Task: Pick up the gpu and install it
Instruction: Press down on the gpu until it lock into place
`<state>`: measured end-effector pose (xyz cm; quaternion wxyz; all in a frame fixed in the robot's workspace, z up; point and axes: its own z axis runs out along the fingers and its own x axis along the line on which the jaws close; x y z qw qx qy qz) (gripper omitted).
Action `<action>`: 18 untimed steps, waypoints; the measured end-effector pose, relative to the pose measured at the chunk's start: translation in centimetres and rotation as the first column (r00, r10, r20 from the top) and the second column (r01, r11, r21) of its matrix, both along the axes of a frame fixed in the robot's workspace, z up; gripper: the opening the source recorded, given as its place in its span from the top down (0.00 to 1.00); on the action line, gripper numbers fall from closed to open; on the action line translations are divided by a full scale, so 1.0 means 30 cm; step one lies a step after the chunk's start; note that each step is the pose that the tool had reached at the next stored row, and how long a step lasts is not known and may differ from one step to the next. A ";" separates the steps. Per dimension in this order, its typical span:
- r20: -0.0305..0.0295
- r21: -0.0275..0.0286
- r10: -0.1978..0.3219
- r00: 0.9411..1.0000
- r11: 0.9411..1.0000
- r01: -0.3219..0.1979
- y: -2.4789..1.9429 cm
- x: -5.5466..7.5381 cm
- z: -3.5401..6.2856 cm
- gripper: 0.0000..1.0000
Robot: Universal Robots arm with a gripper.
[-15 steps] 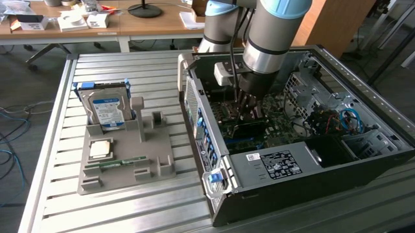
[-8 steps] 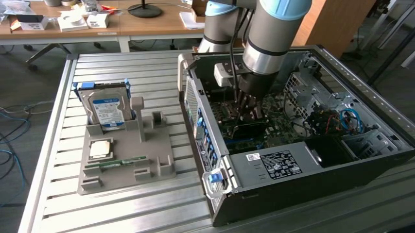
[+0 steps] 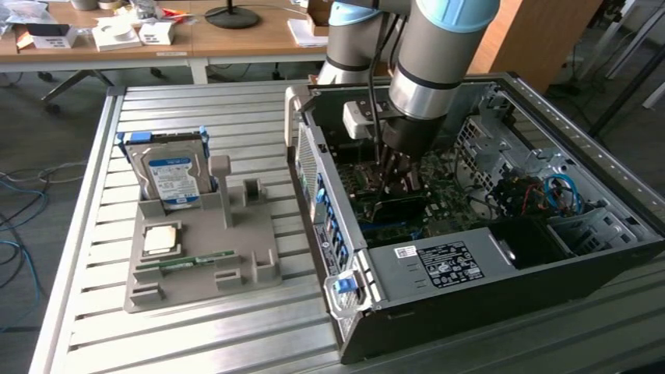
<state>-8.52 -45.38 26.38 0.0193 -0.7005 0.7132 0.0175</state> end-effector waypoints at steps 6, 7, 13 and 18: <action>0.000 -0.001 0.000 1.000 1.000 0.000 0.000 0.000 -0.009 0.89; 0.000 0.000 0.000 1.000 1.000 0.000 0.000 0.000 -0.010 0.89; -0.001 -0.002 0.000 1.000 1.000 0.000 0.000 0.000 -0.017 0.89; 0.000 0.000 0.000 1.000 1.000 0.000 0.000 0.000 -0.019 0.89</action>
